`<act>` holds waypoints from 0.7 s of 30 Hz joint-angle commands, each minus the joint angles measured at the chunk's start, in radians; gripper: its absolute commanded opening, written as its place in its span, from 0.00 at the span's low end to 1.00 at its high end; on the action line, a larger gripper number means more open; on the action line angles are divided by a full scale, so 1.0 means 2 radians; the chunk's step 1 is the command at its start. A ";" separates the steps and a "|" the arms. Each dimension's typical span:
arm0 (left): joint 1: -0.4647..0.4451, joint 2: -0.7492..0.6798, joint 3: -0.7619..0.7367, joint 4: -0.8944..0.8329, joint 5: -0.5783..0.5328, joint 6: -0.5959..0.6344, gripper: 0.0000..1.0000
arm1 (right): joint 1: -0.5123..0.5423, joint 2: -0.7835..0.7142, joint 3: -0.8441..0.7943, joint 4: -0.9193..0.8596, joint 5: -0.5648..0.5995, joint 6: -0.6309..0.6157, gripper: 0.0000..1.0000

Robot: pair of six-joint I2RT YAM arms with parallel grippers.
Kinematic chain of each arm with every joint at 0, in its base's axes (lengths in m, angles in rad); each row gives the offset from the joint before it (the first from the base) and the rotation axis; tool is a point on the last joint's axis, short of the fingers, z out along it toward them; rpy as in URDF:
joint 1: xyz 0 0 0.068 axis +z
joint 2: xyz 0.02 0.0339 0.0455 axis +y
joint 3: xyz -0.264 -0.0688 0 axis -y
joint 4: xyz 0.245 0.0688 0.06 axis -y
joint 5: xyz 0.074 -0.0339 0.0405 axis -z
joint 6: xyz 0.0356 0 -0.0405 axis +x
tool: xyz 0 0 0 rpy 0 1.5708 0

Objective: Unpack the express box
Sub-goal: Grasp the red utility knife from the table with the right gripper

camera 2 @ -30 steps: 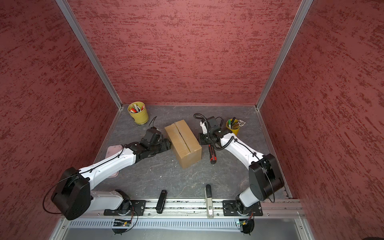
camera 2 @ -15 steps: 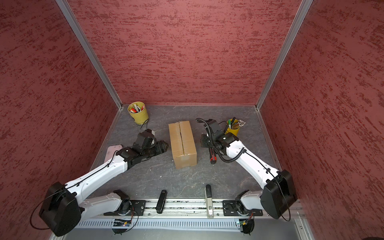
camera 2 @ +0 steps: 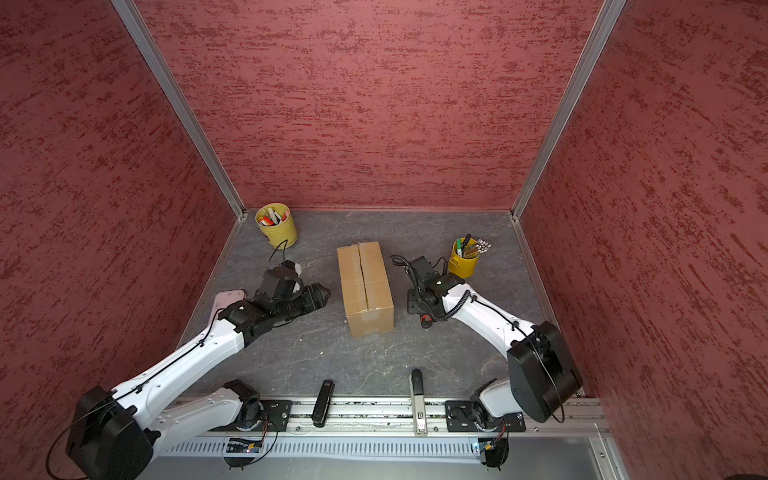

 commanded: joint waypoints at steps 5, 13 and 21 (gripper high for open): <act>0.004 -0.002 0.014 -0.015 -0.013 0.004 0.82 | -0.024 0.031 -0.019 0.032 -0.002 -0.022 0.55; 0.003 0.001 0.022 -0.019 -0.018 -0.002 0.82 | -0.041 0.066 -0.029 0.061 -0.017 -0.045 0.55; 0.002 0.003 0.035 -0.029 -0.024 -0.003 0.82 | -0.049 0.111 -0.021 0.074 -0.017 -0.059 0.47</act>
